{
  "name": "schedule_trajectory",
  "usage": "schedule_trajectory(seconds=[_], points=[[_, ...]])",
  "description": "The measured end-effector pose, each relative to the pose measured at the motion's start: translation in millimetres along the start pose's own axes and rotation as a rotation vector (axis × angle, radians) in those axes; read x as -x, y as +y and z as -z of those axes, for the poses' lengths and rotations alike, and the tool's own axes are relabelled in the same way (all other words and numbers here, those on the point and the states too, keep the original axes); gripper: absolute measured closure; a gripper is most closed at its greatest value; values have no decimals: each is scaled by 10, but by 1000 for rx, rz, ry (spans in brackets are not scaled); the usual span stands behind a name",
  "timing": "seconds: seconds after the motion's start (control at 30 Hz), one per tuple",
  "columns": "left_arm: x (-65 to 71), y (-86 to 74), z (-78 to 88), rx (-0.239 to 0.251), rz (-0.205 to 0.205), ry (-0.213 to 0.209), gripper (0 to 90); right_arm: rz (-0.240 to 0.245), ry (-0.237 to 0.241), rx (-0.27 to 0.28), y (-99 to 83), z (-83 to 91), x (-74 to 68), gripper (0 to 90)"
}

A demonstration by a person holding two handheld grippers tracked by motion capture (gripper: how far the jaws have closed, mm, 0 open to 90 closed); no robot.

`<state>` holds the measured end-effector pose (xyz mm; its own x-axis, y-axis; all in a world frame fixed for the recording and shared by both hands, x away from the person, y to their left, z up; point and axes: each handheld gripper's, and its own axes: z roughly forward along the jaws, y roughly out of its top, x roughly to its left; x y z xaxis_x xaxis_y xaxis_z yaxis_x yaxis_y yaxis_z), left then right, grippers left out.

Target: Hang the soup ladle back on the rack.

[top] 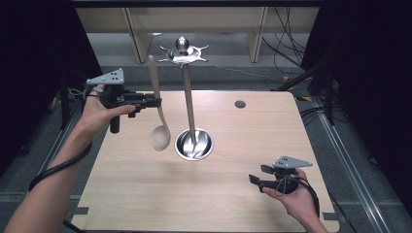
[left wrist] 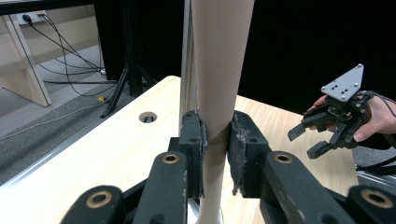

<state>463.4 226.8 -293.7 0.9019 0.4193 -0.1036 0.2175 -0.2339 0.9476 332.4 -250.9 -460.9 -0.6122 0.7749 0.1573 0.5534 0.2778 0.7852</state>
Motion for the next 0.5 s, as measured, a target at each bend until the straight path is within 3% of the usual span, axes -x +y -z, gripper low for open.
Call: schedule_trajectory(seconds=[0.5], points=[[-13, 31, -38, -16, -2, -10, 756, 0, 0, 1, 0, 0, 1, 358]])
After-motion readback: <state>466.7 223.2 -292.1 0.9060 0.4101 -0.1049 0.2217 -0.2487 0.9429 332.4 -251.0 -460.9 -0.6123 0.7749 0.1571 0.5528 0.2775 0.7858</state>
